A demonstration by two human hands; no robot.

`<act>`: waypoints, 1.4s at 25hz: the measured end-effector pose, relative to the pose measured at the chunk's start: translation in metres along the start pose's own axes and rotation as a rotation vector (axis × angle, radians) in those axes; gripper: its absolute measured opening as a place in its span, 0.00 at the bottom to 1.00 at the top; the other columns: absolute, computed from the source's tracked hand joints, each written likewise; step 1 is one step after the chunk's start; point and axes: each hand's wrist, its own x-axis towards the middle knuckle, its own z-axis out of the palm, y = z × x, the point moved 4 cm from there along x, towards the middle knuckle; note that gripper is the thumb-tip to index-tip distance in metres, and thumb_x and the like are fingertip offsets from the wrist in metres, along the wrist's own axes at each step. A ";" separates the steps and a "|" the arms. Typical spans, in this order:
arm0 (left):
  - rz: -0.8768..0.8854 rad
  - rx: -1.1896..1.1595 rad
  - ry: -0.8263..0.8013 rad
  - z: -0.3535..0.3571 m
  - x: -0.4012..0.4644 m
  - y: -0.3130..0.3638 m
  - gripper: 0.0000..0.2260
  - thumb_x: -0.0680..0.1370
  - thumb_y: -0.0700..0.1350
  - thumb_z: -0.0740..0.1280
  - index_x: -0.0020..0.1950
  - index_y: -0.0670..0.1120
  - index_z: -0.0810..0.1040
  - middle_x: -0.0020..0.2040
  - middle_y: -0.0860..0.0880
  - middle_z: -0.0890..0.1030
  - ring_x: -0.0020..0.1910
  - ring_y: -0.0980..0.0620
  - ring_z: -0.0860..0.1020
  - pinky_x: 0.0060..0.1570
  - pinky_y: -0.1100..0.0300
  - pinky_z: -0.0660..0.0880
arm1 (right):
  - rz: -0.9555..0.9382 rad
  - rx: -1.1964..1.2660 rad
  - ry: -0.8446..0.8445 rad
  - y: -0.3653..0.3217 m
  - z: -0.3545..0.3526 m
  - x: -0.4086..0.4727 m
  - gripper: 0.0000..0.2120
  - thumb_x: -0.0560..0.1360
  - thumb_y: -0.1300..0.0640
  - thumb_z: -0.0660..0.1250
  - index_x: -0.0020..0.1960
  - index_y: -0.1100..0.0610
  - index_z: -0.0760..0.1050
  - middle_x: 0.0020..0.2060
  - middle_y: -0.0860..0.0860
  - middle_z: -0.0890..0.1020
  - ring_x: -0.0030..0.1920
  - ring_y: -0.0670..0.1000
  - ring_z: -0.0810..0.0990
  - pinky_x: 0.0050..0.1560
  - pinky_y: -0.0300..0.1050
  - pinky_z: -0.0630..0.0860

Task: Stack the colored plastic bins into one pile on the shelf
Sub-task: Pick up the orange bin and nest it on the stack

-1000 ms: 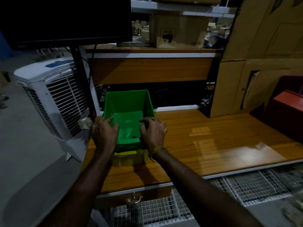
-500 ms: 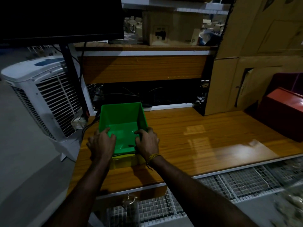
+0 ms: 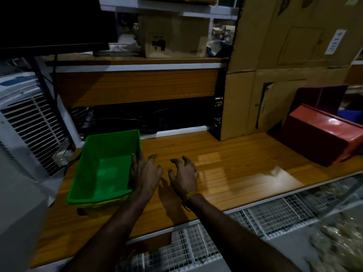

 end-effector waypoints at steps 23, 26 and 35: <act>0.435 -0.118 -0.319 0.222 -0.046 0.396 0.28 0.78 0.54 0.66 0.76 0.53 0.62 0.80 0.40 0.51 0.78 0.38 0.53 0.69 0.42 0.68 | 0.395 -0.074 0.261 0.361 -0.241 0.016 0.23 0.79 0.50 0.62 0.73 0.46 0.64 0.77 0.58 0.57 0.75 0.60 0.60 0.70 0.61 0.65; 0.482 -0.131 -0.344 0.241 -0.042 0.428 0.27 0.79 0.53 0.66 0.77 0.53 0.62 0.80 0.40 0.51 0.78 0.37 0.54 0.68 0.43 0.69 | 0.426 -0.078 0.293 0.392 -0.257 0.023 0.23 0.79 0.49 0.62 0.73 0.47 0.64 0.77 0.58 0.57 0.76 0.61 0.60 0.70 0.62 0.66; 0.604 -0.325 -0.406 0.295 0.000 0.551 0.25 0.80 0.52 0.64 0.77 0.53 0.63 0.80 0.40 0.51 0.78 0.40 0.57 0.71 0.48 0.65 | 0.496 -0.068 0.507 0.481 -0.324 0.081 0.23 0.79 0.43 0.60 0.72 0.48 0.67 0.77 0.57 0.60 0.76 0.59 0.60 0.71 0.61 0.66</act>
